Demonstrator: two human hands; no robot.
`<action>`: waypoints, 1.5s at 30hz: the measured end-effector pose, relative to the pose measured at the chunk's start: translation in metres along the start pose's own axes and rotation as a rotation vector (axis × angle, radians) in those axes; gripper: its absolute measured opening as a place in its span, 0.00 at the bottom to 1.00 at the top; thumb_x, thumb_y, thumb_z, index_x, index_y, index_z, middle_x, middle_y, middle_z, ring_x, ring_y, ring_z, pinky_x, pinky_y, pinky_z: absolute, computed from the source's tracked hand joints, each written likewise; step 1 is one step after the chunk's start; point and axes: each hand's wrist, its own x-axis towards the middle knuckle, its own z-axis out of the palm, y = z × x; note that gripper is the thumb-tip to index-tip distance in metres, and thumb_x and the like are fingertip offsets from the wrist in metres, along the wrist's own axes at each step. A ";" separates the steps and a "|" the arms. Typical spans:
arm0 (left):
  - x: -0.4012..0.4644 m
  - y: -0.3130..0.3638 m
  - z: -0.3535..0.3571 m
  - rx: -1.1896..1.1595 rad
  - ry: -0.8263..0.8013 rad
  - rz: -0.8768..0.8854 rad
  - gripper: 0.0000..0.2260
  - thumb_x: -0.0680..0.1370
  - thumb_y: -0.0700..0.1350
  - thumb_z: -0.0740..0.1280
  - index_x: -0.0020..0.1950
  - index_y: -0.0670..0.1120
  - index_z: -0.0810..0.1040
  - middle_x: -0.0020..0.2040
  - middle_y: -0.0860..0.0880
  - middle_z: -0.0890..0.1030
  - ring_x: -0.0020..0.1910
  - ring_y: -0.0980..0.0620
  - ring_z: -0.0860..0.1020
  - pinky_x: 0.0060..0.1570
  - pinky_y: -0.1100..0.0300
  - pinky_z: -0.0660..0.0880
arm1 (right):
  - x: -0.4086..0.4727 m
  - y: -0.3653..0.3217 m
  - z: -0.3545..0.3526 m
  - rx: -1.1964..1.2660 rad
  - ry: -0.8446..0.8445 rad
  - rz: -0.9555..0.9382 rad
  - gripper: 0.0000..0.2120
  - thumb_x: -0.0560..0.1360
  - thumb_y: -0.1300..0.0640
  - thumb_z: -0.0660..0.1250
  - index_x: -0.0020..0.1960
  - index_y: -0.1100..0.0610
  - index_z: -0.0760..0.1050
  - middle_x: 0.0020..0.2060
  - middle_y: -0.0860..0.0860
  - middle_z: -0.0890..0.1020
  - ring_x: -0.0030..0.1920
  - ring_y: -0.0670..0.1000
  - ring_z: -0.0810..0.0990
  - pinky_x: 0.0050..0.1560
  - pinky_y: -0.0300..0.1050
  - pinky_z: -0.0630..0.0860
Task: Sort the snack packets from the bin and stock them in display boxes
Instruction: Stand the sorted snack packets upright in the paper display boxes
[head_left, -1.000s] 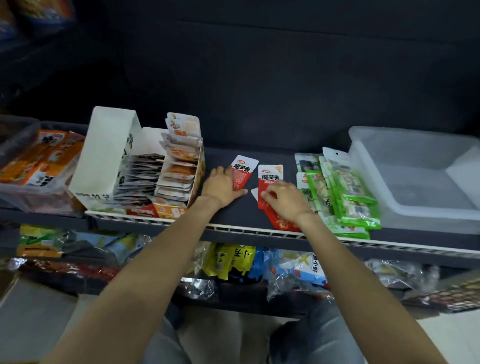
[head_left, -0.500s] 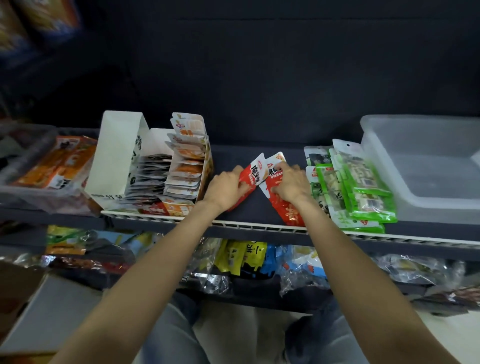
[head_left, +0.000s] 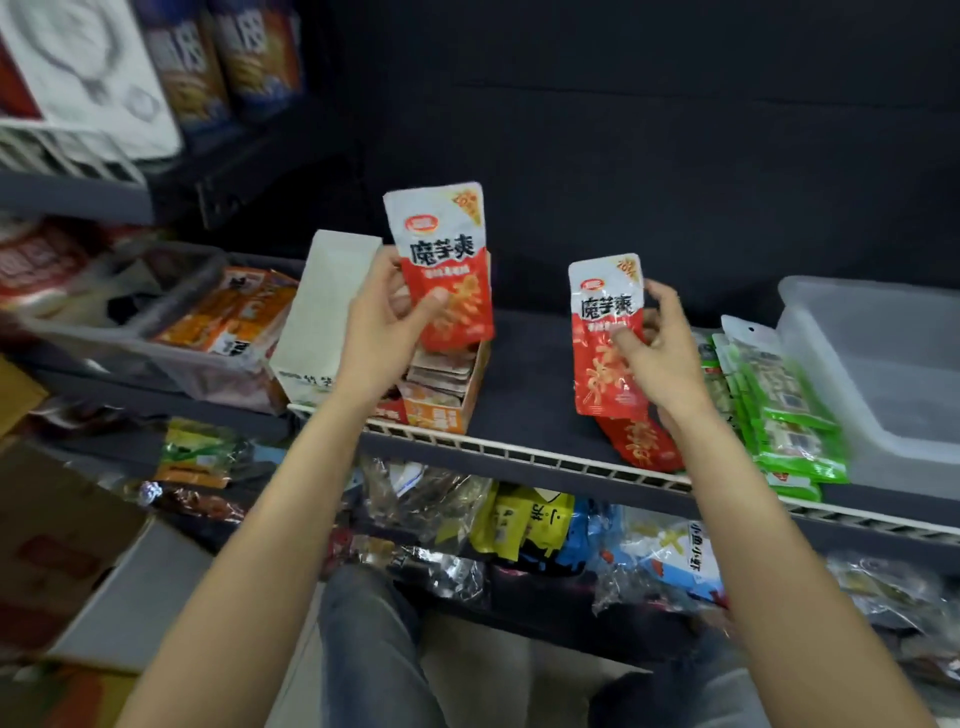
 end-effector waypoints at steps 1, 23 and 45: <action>0.006 -0.001 -0.015 0.063 0.044 0.063 0.12 0.78 0.38 0.66 0.58 0.46 0.68 0.55 0.51 0.80 0.53 0.60 0.79 0.51 0.63 0.77 | 0.000 -0.009 0.002 0.028 -0.011 -0.014 0.20 0.75 0.62 0.65 0.59 0.41 0.67 0.46 0.45 0.78 0.43 0.47 0.79 0.46 0.54 0.79; 0.085 -0.078 -0.066 0.456 -0.160 -0.006 0.16 0.78 0.48 0.66 0.63 0.44 0.72 0.56 0.49 0.81 0.54 0.55 0.78 0.51 0.61 0.76 | 0.006 -0.099 0.067 0.426 0.038 -0.084 0.10 0.78 0.63 0.63 0.51 0.49 0.67 0.51 0.50 0.79 0.55 0.50 0.81 0.46 0.41 0.80; 0.073 -0.094 -0.081 1.111 -0.097 0.426 0.04 0.76 0.45 0.68 0.47 0.47 0.82 0.45 0.47 0.82 0.43 0.44 0.79 0.49 0.52 0.67 | 0.068 -0.132 0.142 0.019 -0.044 -0.306 0.07 0.77 0.61 0.65 0.50 0.56 0.66 0.46 0.47 0.80 0.47 0.43 0.80 0.45 0.49 0.82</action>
